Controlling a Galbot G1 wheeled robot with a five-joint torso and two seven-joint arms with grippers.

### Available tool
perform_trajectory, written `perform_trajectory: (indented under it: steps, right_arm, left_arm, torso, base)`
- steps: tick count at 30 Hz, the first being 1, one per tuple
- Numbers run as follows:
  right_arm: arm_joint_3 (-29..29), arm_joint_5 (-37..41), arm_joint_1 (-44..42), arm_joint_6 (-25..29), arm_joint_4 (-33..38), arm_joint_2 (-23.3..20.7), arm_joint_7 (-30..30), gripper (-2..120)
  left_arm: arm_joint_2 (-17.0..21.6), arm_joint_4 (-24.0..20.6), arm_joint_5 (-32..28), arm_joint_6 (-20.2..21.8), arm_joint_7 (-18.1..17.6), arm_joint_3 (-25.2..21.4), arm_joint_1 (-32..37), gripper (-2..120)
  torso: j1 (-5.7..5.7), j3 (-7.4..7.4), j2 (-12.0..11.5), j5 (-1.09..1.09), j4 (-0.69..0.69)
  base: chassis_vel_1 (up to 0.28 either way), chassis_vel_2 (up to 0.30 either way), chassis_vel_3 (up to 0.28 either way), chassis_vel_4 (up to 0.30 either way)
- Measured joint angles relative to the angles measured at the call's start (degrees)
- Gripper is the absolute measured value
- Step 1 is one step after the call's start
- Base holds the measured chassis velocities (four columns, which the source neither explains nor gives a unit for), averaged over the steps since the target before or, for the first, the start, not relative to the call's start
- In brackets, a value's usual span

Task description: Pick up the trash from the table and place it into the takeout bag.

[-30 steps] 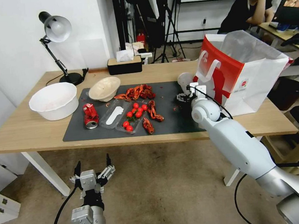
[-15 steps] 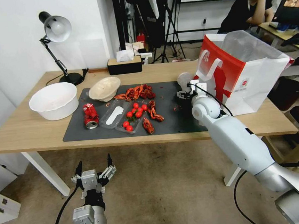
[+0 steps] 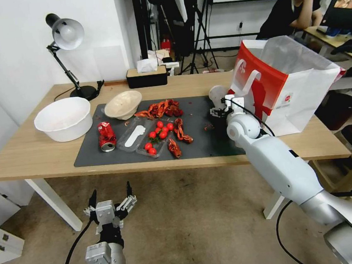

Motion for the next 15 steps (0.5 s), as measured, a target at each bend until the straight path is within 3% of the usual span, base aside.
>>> perform_trajectory:
  steps: [9, 15]
  right_arm:
    - [0.0, 0.2, -0.3, -0.2, 0.2, 0.0, 0.1, 59]
    - [0.0, 0.2, -0.4, -0.2, 0.3, -0.1, 0.1, 53]
  left_arm:
    - [0.0, 0.1, 0.0, 0.0, 0.0, 0.2, -0.1, 100]
    - [0.0, 0.1, 0.1, 0.0, 0.0, 0.2, -0.1, 100]
  torso:
    - [0.00, 0.00, 0.0, 0.00, 0.00]
    - [0.00, 0.00, 0.0, 0.00, 0.00]
  base:
    - [0.000, 0.000, 0.000, 0.000]
    - [0.000, 0.000, 0.000, 0.000]
